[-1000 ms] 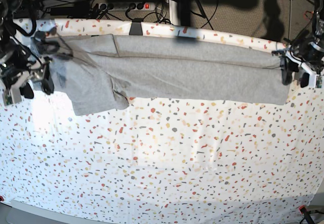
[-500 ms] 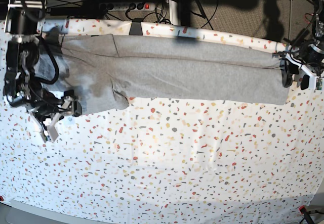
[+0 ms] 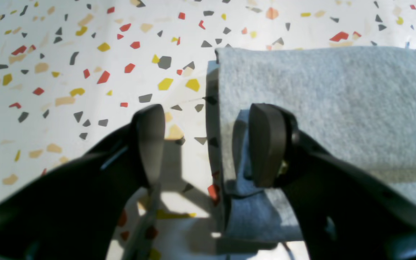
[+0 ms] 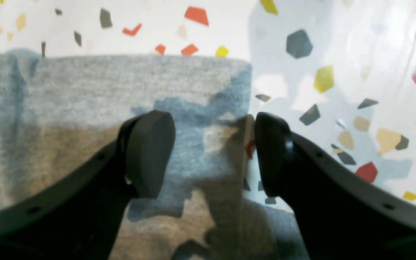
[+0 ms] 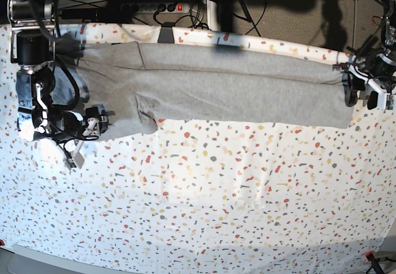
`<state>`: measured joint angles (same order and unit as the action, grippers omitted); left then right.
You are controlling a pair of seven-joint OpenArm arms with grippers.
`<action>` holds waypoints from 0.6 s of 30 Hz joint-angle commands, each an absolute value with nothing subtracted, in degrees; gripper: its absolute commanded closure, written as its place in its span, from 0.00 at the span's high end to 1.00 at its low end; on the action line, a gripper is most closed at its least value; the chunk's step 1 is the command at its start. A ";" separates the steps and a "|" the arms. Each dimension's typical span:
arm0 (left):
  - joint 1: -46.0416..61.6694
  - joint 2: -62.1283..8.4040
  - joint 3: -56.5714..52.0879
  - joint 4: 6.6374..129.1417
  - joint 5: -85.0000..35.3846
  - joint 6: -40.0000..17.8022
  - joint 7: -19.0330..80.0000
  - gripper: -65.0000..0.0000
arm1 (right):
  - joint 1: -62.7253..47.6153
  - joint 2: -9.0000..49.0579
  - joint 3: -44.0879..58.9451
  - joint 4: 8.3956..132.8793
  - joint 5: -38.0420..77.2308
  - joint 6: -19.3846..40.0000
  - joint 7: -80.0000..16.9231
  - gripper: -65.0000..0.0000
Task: Fold the T-shirt properly
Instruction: 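Grasp the strip end nearest the right gripper with the right gripper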
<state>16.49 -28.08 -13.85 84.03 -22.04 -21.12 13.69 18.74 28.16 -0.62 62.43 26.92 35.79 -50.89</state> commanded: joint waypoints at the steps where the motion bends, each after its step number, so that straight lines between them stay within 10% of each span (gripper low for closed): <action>1: 16.03 -29.21 -14.33 85.12 -22.55 -20.99 11.90 0.55 | 19.79 28.99 -0.69 62.48 27.24 35.77 -51.33 0.45; 7: 16.03 -29.21 -14.31 85.12 -22.55 -20.99 11.92 0.55 | 19.81 28.67 -0.82 61.69 27.20 35.79 -51.66 0.01; 18: 16.03 -29.23 -14.31 85.12 -22.52 -20.99 11.94 0.55 | 20.82 28.49 -0.78 67.64 28.73 36.03 -45.67 0.00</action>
